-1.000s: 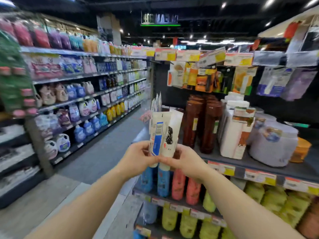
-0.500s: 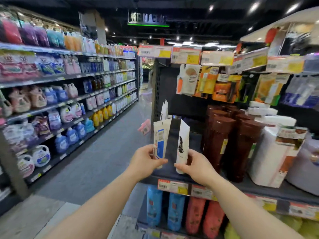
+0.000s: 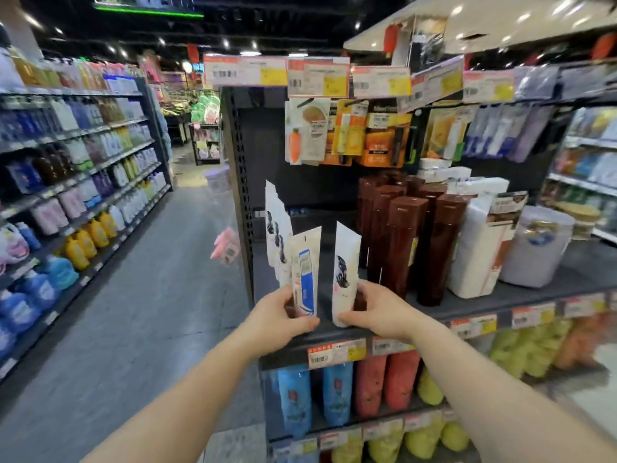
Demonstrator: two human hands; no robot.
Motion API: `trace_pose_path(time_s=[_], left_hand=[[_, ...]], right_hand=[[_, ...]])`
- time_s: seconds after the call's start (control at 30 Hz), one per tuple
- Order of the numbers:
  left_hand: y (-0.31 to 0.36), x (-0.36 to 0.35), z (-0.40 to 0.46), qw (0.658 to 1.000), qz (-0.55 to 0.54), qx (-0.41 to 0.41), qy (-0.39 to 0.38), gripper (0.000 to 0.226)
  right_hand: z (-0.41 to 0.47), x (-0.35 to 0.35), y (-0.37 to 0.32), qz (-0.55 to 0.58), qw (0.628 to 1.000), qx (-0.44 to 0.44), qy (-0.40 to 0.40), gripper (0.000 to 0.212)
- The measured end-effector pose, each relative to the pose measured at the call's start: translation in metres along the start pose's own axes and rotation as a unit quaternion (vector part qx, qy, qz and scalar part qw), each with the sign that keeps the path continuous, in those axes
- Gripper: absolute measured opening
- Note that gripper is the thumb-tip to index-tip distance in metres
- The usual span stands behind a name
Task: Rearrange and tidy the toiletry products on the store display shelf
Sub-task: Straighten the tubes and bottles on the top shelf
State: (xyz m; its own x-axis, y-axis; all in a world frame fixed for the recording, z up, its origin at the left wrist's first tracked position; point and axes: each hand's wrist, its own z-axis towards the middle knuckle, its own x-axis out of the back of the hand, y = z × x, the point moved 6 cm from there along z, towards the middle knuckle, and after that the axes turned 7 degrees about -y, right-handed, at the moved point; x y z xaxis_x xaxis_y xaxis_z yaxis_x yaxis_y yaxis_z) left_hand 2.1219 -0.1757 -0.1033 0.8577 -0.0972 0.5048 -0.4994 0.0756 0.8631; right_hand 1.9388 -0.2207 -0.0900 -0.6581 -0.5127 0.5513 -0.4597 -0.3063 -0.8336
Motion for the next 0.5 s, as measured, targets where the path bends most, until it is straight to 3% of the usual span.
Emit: trace_pose_path(time_s=[0.1, 0.17, 0.3, 0.4, 0.5], left_hand=[[-0.002, 0.005, -0.001, 0.998, -0.011, -0.008, -0.059, 0.028], [-0.001, 0.008, 0.0, 0.998, -0.019, -0.017, -0.058, 0.027], [0.003, 0.005, 0.001, 0.999, 0.014, -0.035, 0.007, 0.027], [0.003, -0.001, 0.001, 0.996, 0.043, -0.041, 0.071, 0.03], [-0.005, -0.002, 0.001, 0.996, 0.039, -0.028, 0.076, 0.025]], right_hand=[[0.002, 0.002, 0.002, -0.006, 1.0, 0.0, 0.016, 0.032], [0.005, 0.002, 0.005, 0.003, 0.999, -0.007, 0.036, 0.037], [0.012, 0.002, 0.011, -0.002, 0.996, -0.03, 0.083, 0.046], [0.015, 0.001, 0.015, -0.008, 0.999, -0.031, 0.042, 0.048], [0.015, 0.001, 0.018, -0.008, 1.0, -0.005, 0.013, 0.036]])
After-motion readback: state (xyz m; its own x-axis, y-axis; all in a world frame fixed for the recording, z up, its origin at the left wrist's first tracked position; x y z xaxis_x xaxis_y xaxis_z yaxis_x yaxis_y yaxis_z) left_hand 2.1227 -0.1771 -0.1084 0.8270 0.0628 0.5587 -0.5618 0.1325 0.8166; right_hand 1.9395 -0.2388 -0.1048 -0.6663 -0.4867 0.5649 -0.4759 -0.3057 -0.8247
